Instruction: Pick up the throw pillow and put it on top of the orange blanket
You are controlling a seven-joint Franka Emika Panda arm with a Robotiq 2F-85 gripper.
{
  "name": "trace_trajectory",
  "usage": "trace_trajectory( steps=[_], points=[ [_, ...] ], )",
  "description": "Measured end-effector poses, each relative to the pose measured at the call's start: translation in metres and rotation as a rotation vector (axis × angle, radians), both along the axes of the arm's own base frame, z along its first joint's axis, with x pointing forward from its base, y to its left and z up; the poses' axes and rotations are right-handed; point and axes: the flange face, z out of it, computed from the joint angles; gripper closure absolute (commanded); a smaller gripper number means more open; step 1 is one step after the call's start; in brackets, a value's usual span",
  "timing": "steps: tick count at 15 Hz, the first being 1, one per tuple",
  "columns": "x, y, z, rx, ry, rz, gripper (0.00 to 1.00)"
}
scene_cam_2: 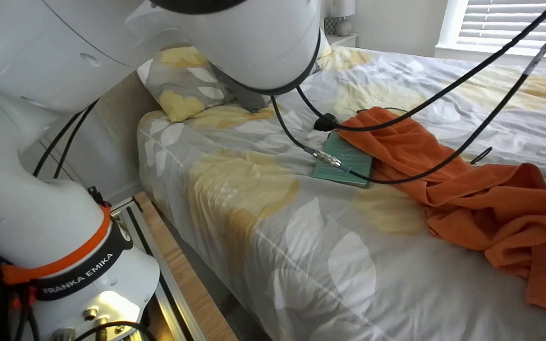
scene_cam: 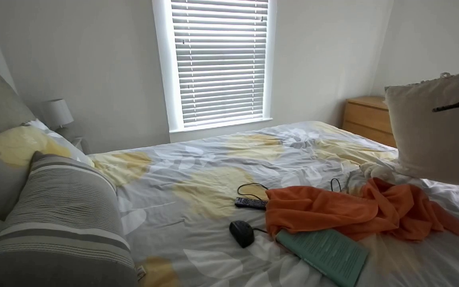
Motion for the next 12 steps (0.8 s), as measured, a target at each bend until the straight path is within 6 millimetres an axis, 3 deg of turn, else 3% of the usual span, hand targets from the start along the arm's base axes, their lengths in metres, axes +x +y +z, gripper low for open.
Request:
trace_trajectory(
  steps=[3,6,7,8,9,10,12],
  points=[
    [0.014,0.01,-0.031,-0.071,-0.014,-0.061,0.97],
    [0.037,0.042,-0.072,-0.138,0.014,-0.163,0.97],
    [0.044,0.056,-0.083,-0.152,0.039,-0.203,0.91],
    [0.05,0.072,-0.091,-0.152,0.062,-0.232,0.66],
    [0.058,0.088,-0.097,-0.145,0.086,-0.25,0.74],
    [0.064,0.104,-0.101,-0.131,0.113,-0.256,0.61],
    [0.077,0.132,-0.103,-0.079,0.168,-0.233,0.49]
  ],
)
